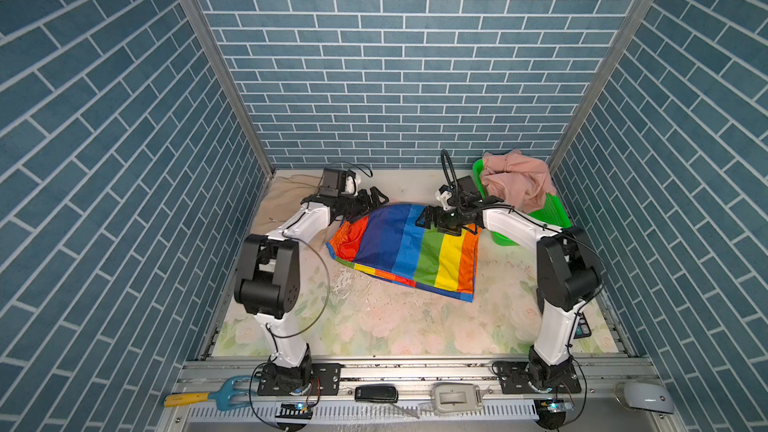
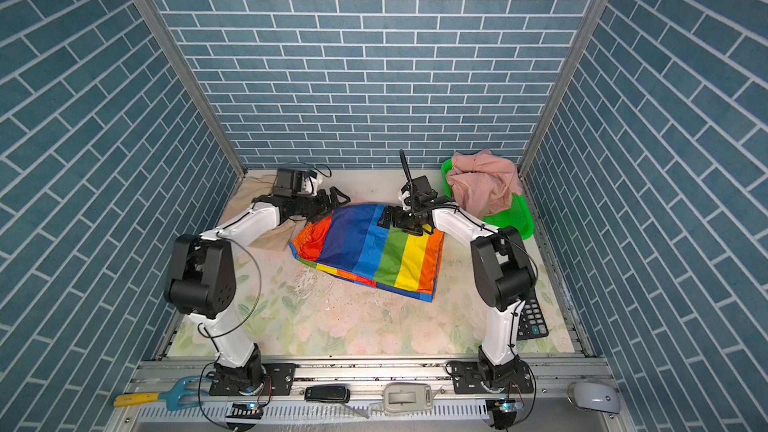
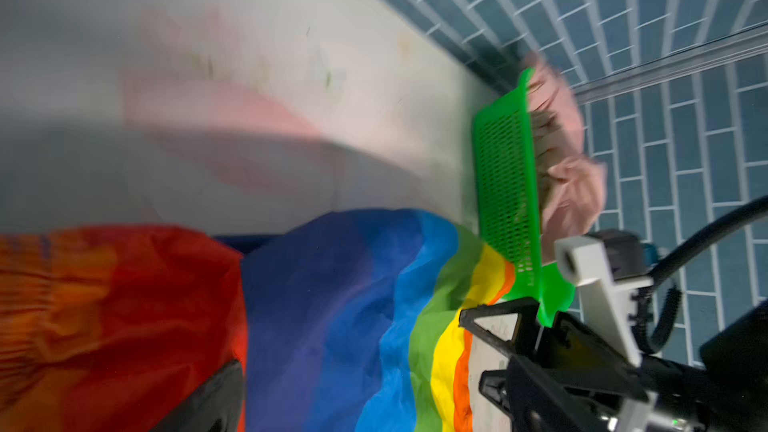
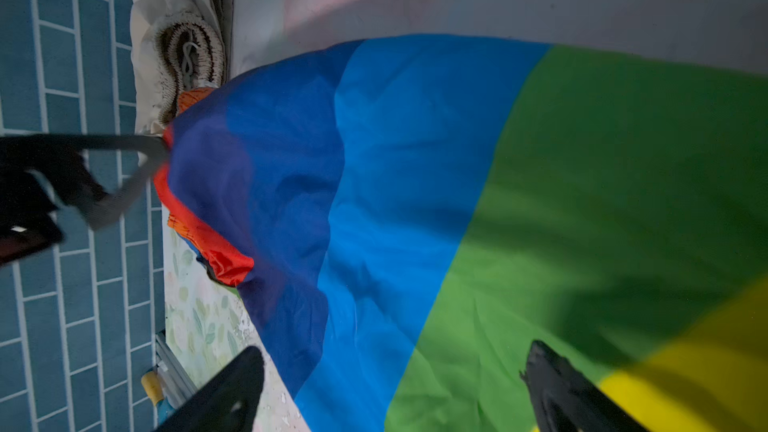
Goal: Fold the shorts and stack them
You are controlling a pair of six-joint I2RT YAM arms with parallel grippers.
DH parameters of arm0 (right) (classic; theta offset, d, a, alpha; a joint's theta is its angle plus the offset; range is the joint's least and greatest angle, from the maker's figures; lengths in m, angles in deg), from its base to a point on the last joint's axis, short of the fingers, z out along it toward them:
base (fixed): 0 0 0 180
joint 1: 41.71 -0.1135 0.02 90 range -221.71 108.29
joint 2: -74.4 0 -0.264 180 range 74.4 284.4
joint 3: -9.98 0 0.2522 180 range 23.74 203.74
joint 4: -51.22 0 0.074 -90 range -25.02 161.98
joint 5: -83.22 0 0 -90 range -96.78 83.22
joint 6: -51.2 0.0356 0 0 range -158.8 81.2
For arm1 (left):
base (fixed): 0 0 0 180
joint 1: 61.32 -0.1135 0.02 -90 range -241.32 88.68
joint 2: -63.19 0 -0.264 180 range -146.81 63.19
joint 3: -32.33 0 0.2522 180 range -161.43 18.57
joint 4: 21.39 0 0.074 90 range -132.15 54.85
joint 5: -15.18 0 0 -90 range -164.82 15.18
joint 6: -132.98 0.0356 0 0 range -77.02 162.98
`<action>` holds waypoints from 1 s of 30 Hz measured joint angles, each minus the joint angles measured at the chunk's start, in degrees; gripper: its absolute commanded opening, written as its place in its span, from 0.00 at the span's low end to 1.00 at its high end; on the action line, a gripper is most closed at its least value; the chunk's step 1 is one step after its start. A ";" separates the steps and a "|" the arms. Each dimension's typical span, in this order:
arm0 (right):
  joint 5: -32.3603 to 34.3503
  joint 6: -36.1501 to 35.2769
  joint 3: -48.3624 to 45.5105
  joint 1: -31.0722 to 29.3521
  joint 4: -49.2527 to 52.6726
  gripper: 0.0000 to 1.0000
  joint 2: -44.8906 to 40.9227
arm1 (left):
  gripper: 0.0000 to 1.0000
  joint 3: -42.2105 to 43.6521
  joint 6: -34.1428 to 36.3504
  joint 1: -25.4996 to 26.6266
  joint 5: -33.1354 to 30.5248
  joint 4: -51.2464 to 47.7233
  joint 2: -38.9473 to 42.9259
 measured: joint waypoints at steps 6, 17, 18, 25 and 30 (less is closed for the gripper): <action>-3.98 -0.52 4.20 1.60 -1.75 0.98 6.75 | 0.99 -0.83 -0.04 -3.13 -0.33 -1.31 -6.78; -4.42 -6.95 6.40 8.66 2.95 0.99 10.16 | 1.00 -5.81 0.09 -7.82 -0.46 2.91 -12.72; -4.02 -7.65 6.93 9.05 3.98 0.98 10.19 | 0.99 -5.62 -0.02 -7.78 -0.44 3.41 -12.66; -1.09 -9.38 9.42 8.57 7.87 0.99 8.83 | 1.00 -5.42 0.22 -6.49 -1.77 -0.31 -9.18; -2.62 -4.31 9.42 4.07 1.70 0.99 6.56 | 1.00 -0.79 -2.19 -1.18 -2.08 1.49 3.10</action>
